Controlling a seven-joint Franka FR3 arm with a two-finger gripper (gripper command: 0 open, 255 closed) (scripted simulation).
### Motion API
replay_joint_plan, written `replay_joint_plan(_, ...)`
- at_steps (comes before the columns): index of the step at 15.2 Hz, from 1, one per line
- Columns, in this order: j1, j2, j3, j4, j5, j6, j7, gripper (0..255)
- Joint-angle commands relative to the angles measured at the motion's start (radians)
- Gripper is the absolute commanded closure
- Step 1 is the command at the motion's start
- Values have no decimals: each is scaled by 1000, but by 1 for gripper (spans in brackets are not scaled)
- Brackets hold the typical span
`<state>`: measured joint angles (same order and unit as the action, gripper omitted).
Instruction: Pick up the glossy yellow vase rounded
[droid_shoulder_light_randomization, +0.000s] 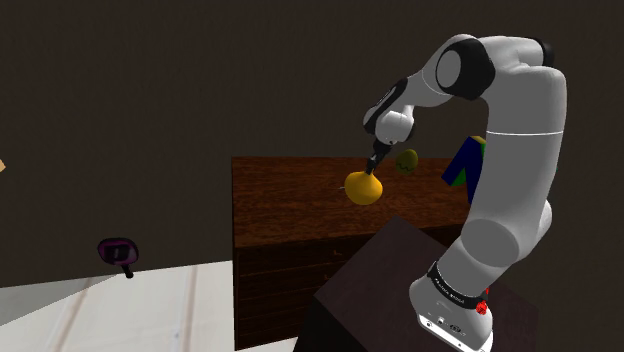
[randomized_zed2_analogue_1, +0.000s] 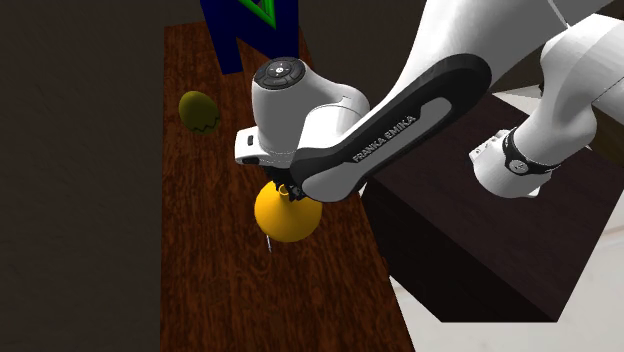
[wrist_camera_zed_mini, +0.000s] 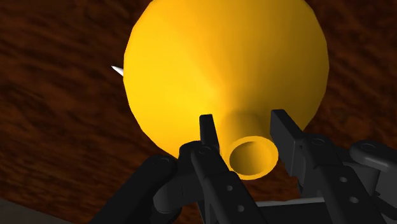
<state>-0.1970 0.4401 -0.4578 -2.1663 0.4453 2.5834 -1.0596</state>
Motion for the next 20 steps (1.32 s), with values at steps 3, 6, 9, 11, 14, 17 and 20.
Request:
replay_joint_plan(3,-1,1,1,0,1,1,-1,255)
replay_joint_plan(6,0,1,1,-1,1,2,-1,255)
replay_joint_plan(9,4,-10,-7,-2,-9,-8,6,255)
replay_joint_plan(11,15,-33,-21,-4,-29,-27,21,255)
replay_joint_plan(14,31,-67,-42,-6,-60,-55,43,255)
replay_joint_plan(17,46,-101,-62,-5,-92,-84,66,255)
replay_joint_plan(20,59,-134,-79,-3,-124,-114,89,255)
